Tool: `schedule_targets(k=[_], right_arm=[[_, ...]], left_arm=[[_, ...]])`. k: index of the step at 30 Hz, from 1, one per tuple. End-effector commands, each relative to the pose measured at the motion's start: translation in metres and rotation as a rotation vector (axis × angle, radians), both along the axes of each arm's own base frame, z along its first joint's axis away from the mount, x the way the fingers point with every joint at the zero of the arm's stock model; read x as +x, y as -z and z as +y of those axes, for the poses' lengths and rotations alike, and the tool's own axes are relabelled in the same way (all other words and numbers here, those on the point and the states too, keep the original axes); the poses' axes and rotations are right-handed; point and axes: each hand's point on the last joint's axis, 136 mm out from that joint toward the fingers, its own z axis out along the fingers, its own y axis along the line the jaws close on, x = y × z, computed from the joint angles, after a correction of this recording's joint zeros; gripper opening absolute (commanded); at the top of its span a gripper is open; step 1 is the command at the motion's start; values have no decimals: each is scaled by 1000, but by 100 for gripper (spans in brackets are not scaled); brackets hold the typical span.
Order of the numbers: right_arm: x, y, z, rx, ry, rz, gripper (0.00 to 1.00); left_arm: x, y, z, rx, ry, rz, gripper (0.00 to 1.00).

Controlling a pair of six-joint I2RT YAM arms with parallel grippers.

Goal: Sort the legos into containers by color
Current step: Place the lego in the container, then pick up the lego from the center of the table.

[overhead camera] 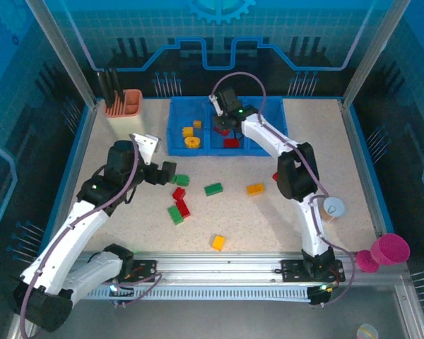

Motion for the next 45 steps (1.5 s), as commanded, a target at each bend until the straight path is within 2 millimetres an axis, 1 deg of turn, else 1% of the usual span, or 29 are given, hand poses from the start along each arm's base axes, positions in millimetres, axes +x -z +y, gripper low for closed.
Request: schedule_targets(k=[1,6,9,12,14,15,16,17,20,21,23,25,27,29,31,34,37,39,42,45], right_arm=[[12,5,19,9,-45,-17,33],[17,12,24,12,-62,-2,35],[13,4,22,7,-61,5,37],[7,-10,21,19,-71,-2,45],[2,-24,18,19,-77,-13,51],[1,-26,16,15,-76,-17,53],[-3,-46,13,29,-76,-46,55],[-6,-55,11,35,-77,-56,56],[-18,-83,3,60,-82,-89,58],[-23,-95,0,70,-84,-105,58],[-34,-112,-8,80,-85,-130,59],[-46,-128,-19,91,-79,-149,60],[-58,-140,-33,97,-70,-161,61],[-74,-145,-56,71,-33,-160,63],[-95,-148,-87,68,21,-162,64],[-124,-147,-130,104,102,-150,67],[-156,-143,-168,96,183,-127,73],[-177,-142,-186,104,225,-129,77],[-201,-134,-204,144,266,-108,81],[-217,-119,-218,144,306,-70,86]], left_arm=[[-1,-8,-8,-42,38,3,99],[-5,-15,-17,-91,89,-58,99],[-9,-15,-30,-120,165,-45,99],[-8,-11,-43,-162,214,-12,99],[-4,-8,-51,-175,236,6,97],[-1,-5,-56,-165,249,16,96],[2,-1,-62,-148,259,29,94],[5,3,-69,-129,270,41,94],[10,21,-101,-51,341,74,94],[12,30,-115,-13,377,81,94],[14,50,-141,53,440,104,92],[18,72,-167,89,501,138,92],[20,89,-190,107,557,161,92],[20,105,-215,146,617,184,91],[19,121,-238,198,664,200,90],[18,142,-263,229,714,218,90],[14,164,-278,245,744,265,90],[14,173,-282,257,746,276,90],[16,182,-288,260,742,282,90],[19,186,-295,256,743,280,90]])
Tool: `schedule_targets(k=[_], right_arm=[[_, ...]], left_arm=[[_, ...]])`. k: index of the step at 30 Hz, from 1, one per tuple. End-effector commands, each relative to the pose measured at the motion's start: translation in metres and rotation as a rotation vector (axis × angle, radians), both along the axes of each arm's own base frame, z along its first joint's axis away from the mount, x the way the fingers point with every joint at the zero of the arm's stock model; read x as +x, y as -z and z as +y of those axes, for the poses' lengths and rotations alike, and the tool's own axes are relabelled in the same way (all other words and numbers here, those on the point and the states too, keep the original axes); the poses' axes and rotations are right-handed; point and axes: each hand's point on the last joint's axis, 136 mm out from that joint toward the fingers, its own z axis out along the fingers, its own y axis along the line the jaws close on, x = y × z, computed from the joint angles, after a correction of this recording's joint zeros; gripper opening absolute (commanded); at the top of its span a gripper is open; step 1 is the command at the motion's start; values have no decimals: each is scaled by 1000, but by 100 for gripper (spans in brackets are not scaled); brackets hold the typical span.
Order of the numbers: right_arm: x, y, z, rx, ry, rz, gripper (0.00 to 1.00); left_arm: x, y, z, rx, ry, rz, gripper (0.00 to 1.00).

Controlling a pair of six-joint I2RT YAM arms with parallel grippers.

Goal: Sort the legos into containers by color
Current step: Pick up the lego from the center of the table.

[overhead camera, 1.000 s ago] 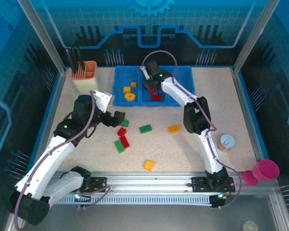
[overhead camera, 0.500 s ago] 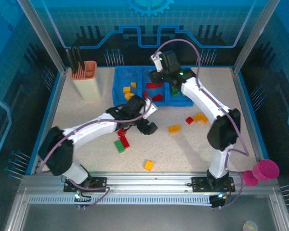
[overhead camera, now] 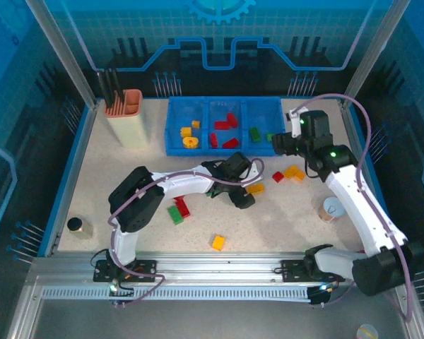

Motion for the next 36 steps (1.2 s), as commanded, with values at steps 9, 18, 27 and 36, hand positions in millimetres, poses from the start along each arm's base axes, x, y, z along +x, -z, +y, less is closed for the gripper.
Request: schedule_targets(k=[9,18,27,36], right_arm=[[-33,48,-48,69,156,117,100],[-29,41,-60,99,199,93,99],[-24,54,-77,153,276,122,98],[-17,82,-76,238,282,175,98]], left_arm=[[10,15,-35,-2,46,-15,89],[10,31,-48,52,72,-20,69],[-2,49,-43,112,85,28,30],[-2,7,-27,59,19,-4,14]])
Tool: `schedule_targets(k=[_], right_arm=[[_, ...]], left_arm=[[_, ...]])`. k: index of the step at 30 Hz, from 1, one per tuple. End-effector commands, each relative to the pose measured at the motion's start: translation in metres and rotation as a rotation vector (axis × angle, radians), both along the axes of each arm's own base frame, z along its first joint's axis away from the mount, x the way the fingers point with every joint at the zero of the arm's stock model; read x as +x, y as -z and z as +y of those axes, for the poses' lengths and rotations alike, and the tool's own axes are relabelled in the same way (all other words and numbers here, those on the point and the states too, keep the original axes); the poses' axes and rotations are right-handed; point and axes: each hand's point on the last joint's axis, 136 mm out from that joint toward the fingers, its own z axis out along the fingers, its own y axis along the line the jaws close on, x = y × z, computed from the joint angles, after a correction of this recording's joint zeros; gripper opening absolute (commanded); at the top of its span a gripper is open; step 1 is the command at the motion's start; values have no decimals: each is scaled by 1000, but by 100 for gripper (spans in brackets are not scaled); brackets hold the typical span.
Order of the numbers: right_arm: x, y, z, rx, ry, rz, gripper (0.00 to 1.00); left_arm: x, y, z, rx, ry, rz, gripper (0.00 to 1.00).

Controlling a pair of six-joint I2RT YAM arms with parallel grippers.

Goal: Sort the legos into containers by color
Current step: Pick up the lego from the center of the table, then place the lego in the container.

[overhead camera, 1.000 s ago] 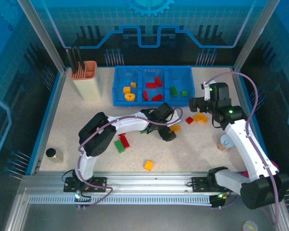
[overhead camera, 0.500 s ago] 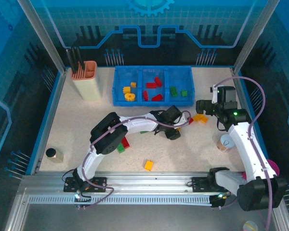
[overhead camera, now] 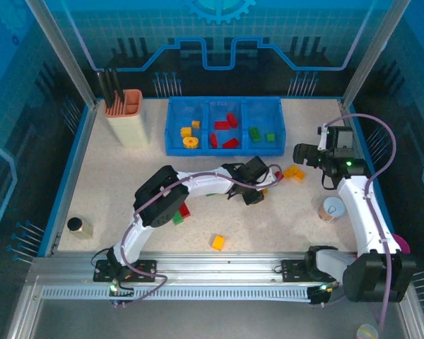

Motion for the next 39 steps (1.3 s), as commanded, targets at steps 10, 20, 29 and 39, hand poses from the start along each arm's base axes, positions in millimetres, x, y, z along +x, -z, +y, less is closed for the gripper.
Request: schedule_targets(k=[10,20,29,39], right_arm=[[9,70,27,159,-43,106,88],[20,93,52,167,-40,211,85],[17,118,67,228,107,305,87],[16,150,81,353,235,380,83]], left_arm=[[39,-180,86,-216,-265,-201,13],[111,-253,172,-253,-495,-426,12],[186,-213,254,-203,-864,-392,9],[246,-153,276,-173,-966,-281,9]])
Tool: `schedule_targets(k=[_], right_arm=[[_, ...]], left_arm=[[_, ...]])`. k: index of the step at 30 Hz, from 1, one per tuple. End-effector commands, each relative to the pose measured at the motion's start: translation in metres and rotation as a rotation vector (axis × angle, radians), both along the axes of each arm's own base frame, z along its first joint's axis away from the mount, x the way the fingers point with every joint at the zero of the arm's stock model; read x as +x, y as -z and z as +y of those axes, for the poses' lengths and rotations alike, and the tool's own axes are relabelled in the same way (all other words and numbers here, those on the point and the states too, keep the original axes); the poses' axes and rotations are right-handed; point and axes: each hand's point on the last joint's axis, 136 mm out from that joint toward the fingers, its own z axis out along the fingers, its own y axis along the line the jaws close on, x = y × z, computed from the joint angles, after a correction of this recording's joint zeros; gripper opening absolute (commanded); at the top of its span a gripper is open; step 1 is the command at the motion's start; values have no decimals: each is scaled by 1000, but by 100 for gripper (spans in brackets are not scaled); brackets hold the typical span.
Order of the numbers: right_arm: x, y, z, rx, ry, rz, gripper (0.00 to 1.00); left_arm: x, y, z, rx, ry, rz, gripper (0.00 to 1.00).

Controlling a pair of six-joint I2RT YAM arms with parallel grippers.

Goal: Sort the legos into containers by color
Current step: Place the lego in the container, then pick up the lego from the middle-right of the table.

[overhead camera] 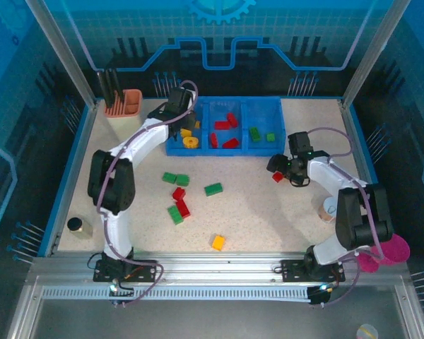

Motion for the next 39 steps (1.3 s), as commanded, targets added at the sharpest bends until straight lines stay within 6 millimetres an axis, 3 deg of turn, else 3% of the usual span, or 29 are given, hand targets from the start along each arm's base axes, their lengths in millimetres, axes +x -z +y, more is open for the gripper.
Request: schedule_targets(k=[1,11,16,19,23,28,39], right_arm=[[0,15,6,49,87,34,83],[9,36,5,77,184,80,78],[11,44,3,73,195,98,75],[14,44,1,63,197,101,69],[17,44,-1,45,202,102,63],[20,49,-5,24,213,107,59],[31,51,-7,-32,166,139,37]], left_arm=[[18,-3,0,-40,-22,1,10],[45,24,14,-45,-54,56,14],[45,40,20,-46,-62,91,31],[44,37,19,-50,-57,84,40],[41,18,18,-59,-40,50,49],[32,-19,16,-84,-18,1,51],[-17,-102,28,-129,-34,-111,53]])
